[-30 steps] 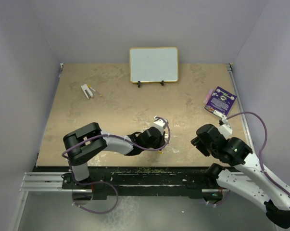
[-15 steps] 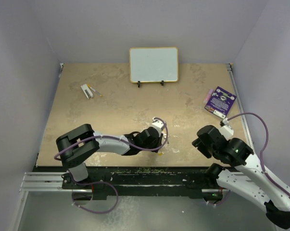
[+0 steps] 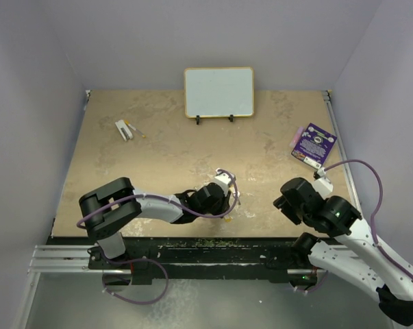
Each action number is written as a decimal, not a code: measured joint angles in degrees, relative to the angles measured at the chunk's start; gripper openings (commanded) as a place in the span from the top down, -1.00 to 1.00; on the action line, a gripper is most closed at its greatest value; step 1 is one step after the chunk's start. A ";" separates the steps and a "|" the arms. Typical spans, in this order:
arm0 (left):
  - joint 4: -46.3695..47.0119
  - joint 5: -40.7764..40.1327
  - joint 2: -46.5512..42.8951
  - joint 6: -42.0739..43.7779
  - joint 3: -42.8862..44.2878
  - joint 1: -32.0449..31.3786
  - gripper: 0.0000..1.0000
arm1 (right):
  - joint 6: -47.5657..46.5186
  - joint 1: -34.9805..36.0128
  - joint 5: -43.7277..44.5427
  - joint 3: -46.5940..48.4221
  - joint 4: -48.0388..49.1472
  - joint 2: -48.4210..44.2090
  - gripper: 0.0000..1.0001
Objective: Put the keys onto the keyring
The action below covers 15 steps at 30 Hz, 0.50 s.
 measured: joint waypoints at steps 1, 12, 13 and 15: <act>0.20 -0.09 0.13 0.07 0.07 0.00 0.47 | 0.00 0.00 0.04 0.02 0.02 -0.02 0.01; 0.42 -0.63 0.52 0.46 0.28 0.00 0.51 | 0.02 0.00 0.13 0.02 0.09 0.13 0.00; 0.33 -0.66 0.46 0.48 0.28 0.00 0.51 | 0.02 0.00 0.13 0.02 0.11 0.31 0.00; -0.20 -0.68 0.17 0.68 0.28 0.00 0.52 | 0.02 0.00 0.11 0.00 0.28 0.66 -0.01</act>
